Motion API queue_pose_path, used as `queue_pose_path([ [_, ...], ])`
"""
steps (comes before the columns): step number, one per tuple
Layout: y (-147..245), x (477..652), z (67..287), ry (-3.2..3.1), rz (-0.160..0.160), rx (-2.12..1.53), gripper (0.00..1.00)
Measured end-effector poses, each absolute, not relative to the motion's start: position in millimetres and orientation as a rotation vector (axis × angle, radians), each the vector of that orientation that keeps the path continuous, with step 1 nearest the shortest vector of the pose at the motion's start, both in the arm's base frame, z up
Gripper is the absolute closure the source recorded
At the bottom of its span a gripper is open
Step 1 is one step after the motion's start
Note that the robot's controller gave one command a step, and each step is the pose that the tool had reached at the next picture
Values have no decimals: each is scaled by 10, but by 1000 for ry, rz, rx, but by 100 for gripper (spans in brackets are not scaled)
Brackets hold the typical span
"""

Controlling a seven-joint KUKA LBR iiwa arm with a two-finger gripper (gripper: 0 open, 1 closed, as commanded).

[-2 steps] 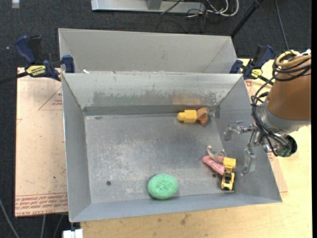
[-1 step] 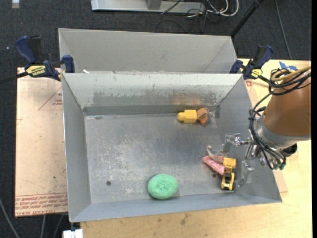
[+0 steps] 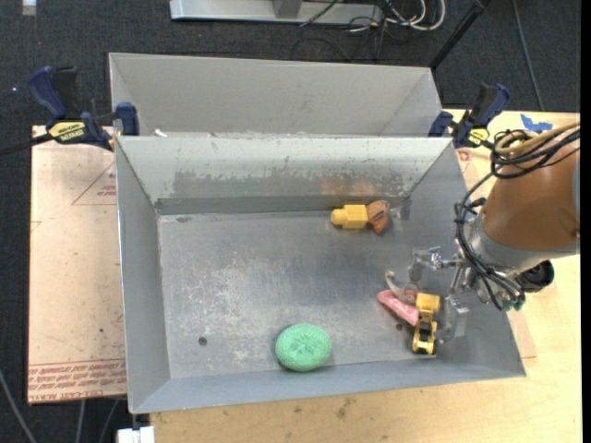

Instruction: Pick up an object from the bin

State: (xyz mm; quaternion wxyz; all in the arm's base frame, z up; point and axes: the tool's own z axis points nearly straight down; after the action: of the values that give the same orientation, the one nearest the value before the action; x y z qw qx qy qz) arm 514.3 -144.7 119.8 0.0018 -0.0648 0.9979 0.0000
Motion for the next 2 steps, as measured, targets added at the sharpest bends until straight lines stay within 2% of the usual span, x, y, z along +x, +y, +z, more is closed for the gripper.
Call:
queue_pose_path([
  [1, -1329, 4898, 778, 3134, 0, -154, 0],
  [2, -1404, 5151, 715, 3134, 3, -65, 100],
])
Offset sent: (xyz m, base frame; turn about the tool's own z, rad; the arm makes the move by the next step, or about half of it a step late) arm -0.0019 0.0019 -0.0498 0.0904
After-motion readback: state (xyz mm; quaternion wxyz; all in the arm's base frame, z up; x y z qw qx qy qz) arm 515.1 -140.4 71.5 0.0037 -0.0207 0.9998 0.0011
